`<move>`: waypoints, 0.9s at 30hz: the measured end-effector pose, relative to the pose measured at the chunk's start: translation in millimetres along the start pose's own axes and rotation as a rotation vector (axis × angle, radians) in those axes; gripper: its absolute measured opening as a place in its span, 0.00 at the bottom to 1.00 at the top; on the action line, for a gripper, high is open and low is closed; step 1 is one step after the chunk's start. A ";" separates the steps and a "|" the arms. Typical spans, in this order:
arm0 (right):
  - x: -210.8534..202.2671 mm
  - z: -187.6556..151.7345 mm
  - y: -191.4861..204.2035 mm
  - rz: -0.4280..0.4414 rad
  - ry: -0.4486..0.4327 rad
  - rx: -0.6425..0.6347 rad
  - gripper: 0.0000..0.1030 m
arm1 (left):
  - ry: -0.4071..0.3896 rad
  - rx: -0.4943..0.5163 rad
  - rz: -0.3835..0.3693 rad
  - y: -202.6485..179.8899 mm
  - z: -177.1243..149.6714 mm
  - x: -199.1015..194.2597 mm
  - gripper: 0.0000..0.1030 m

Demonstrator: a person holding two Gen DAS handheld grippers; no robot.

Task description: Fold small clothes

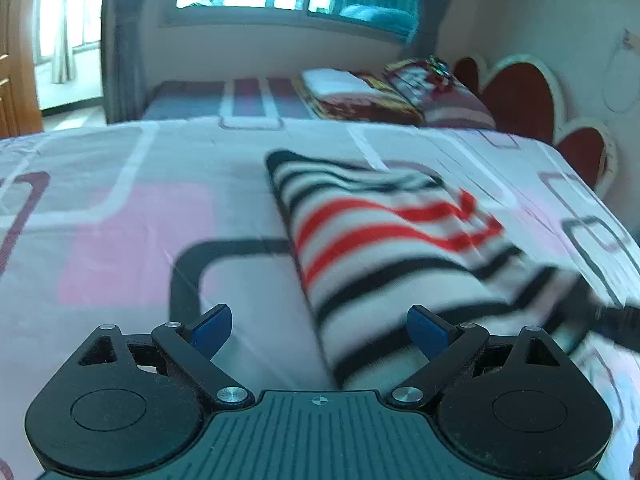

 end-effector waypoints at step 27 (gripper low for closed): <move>-12.3 24.1 9.3 0.015 -0.048 -0.182 0.30 | -0.024 -0.061 0.047 -10.2 22.0 -2.2 0.98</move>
Point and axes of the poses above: each gripper's, at about its wrist camera, not at the fingertips, and x roughly the way its jaws point, y to its left, z to its top, the point moved 3 cm from there along x, roughly the way its jaws point, and after that the axes turned 3 degrees about -y, right-handed, at the moved point
